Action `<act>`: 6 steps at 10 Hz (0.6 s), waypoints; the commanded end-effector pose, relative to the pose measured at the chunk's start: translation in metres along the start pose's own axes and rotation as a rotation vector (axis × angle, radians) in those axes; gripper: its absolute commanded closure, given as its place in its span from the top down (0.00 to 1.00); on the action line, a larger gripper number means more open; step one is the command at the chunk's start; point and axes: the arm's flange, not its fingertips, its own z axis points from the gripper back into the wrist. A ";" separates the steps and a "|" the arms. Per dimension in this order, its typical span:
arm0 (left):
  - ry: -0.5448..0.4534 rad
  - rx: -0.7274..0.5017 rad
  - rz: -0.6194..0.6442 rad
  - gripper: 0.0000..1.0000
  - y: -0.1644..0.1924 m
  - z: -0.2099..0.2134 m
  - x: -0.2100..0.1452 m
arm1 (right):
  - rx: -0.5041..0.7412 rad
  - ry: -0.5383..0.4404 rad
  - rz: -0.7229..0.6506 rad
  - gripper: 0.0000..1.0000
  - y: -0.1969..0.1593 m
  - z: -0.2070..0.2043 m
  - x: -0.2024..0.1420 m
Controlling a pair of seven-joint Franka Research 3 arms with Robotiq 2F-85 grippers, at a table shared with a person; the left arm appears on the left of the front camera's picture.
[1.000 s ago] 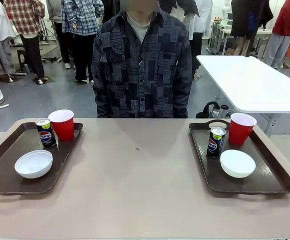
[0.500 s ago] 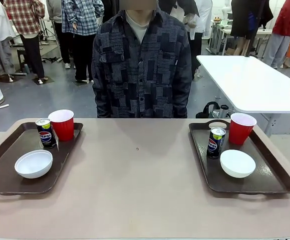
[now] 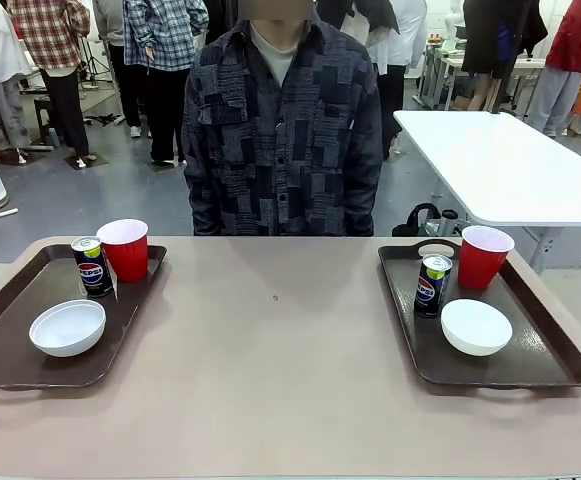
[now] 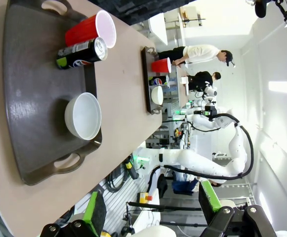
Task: Prepare tableware on both trays.
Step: Pick up a Picnic Bowl from the table and place it on a Handle tray.
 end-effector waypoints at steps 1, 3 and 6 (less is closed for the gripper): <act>-0.013 0.007 -0.002 1.00 -0.002 -0.001 -0.003 | 0.081 -0.003 0.029 1.00 -0.014 0.002 0.001; -0.013 0.007 -0.002 1.00 -0.002 -0.001 -0.003 | 0.102 0.006 0.055 1.00 -0.025 0.004 0.004; -0.013 0.007 -0.002 1.00 -0.002 -0.001 -0.003 | 0.086 0.035 0.139 1.00 -0.030 0.007 0.004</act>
